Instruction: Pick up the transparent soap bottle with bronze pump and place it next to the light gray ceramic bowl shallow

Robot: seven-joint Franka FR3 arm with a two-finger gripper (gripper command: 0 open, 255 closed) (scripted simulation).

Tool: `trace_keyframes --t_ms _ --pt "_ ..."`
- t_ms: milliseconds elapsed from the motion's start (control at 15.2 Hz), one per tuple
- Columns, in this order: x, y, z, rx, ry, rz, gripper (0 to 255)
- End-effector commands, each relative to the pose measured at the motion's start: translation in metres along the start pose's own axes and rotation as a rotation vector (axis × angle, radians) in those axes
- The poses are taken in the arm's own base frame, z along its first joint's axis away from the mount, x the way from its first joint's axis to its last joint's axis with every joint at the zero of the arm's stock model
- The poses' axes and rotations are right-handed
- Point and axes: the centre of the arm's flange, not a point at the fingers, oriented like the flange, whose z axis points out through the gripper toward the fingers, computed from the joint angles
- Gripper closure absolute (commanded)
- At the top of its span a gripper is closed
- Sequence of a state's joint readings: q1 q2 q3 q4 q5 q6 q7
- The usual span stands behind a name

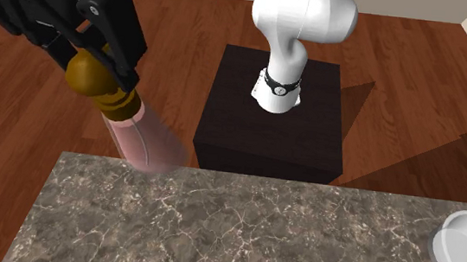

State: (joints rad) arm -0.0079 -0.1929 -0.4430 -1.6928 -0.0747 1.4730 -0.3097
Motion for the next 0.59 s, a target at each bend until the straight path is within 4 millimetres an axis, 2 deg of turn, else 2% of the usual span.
trace_keyframes --t_ms 0,528 --pt "0.000 -0.001 -0.011 0.000 0.000 0.000 255" --pt "-0.002 -0.002 -0.053 0.000 0.000 0.000 255"
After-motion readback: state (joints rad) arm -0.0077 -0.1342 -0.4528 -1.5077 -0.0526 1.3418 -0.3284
